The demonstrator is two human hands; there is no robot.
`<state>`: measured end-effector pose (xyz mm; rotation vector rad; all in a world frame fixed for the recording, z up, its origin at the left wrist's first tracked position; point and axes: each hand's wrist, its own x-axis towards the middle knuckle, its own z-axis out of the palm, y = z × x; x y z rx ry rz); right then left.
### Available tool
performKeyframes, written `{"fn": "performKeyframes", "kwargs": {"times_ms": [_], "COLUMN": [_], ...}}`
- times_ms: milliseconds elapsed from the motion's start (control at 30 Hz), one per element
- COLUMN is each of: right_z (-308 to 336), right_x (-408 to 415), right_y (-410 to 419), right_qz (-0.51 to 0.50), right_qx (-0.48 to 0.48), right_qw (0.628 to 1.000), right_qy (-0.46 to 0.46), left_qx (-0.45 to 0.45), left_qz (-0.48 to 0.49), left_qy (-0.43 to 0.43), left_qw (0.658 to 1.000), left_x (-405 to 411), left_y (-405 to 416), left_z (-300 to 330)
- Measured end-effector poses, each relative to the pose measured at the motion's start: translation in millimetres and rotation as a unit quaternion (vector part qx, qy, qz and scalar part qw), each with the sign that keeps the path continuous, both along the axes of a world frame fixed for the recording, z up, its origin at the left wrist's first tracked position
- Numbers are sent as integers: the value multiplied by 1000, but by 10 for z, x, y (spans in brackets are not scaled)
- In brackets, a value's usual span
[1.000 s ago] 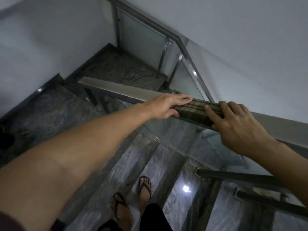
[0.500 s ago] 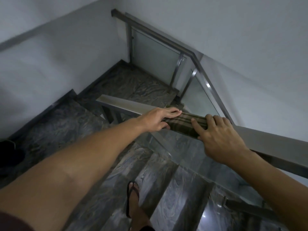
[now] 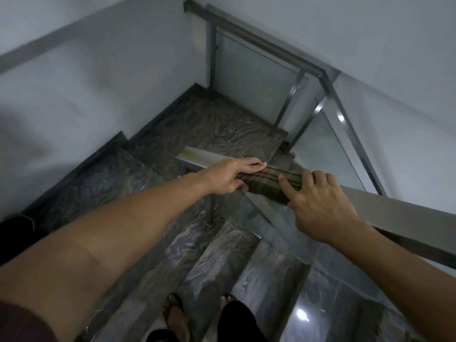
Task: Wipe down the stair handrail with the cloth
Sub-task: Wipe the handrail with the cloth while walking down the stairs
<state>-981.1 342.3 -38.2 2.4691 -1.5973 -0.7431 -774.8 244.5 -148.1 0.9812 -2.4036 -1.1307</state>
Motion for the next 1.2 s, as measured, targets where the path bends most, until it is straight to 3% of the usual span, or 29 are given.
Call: {"fn": "performKeyframes", "kwargs": {"times_ms": [567, 833, 1000, 1200], "right_z": [-1164, -1537, -1647, -2011], "right_x": [1510, 1872, 2155, 2599], "right_y": [-873, -1127, -1183, -1224], "right_qz": [-32, -52, -105, -205], "right_qx": [-36, -62, -71, -134], "right_qw": [999, 997, 992, 969], "right_qy": [-8, 3, -2, 23], "left_qx": [-18, -34, 27, 201], "left_qz": [-29, -61, -90, -186], "left_qy": [38, 109, 162, 214], "left_qw": [999, 992, 982, 937], "left_x": [1481, 1860, 2005, 2129], "left_y": [-964, -1265, -1448, -1858], "left_z": [-1225, -1629, -1847, -2139]}}
